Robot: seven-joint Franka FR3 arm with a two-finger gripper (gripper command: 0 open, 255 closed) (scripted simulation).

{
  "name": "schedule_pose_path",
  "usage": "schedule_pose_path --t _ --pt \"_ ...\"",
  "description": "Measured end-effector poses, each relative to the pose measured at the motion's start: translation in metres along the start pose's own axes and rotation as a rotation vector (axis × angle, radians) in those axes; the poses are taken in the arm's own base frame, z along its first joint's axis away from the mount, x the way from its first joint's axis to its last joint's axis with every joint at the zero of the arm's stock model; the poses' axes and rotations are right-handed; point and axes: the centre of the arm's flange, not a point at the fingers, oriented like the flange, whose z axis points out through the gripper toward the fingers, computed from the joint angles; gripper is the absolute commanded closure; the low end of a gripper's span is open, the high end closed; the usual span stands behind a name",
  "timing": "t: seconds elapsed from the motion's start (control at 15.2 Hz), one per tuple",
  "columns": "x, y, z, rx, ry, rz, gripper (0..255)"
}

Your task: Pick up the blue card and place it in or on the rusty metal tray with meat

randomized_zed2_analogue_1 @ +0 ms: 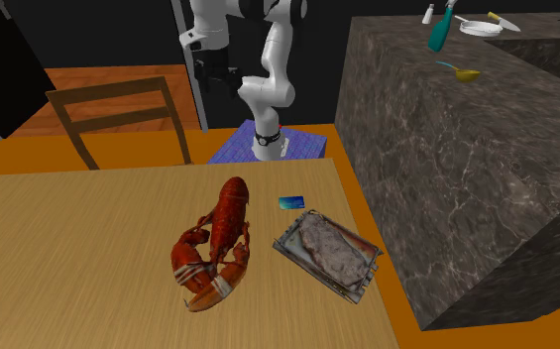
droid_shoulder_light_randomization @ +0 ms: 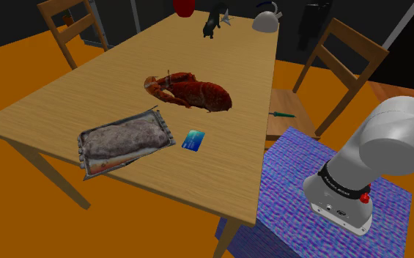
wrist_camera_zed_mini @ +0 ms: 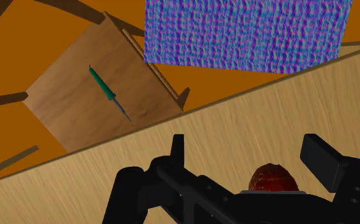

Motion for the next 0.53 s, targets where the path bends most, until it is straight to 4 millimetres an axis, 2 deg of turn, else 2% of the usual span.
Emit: schedule_pose_path --t 0.07,0.2,0.53 --pt "0.0 0.0 0.0 0.0 0.0 0.0 0" --pt "-0.001 -0.013 0.008 0.0 0.006 0.045 0" --pt "0.0 -0.069 0.041 0.003 0.027 0.23 0"
